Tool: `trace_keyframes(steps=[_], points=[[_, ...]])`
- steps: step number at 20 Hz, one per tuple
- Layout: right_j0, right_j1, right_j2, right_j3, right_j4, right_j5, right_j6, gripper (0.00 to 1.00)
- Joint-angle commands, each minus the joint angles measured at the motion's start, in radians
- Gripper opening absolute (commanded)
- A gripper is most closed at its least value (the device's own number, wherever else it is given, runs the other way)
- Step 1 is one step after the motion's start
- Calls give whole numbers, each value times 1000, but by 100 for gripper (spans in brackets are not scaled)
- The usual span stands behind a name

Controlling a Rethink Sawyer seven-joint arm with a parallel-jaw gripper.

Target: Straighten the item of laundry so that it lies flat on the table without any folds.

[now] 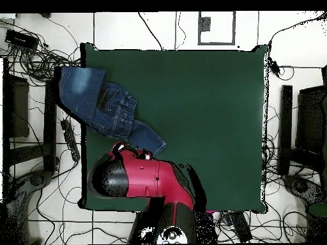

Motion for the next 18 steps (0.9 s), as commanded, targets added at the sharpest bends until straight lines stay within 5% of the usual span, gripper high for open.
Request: trace_keyframes(steps=[1, 9, 18], points=[[-49, 108, 186, 138, -24, -159, 44, 100], [-114, 222, 247, 116, -72, -299, 49, 100], [-96, 386, 224, -9, -105, -388, 63, 100]])
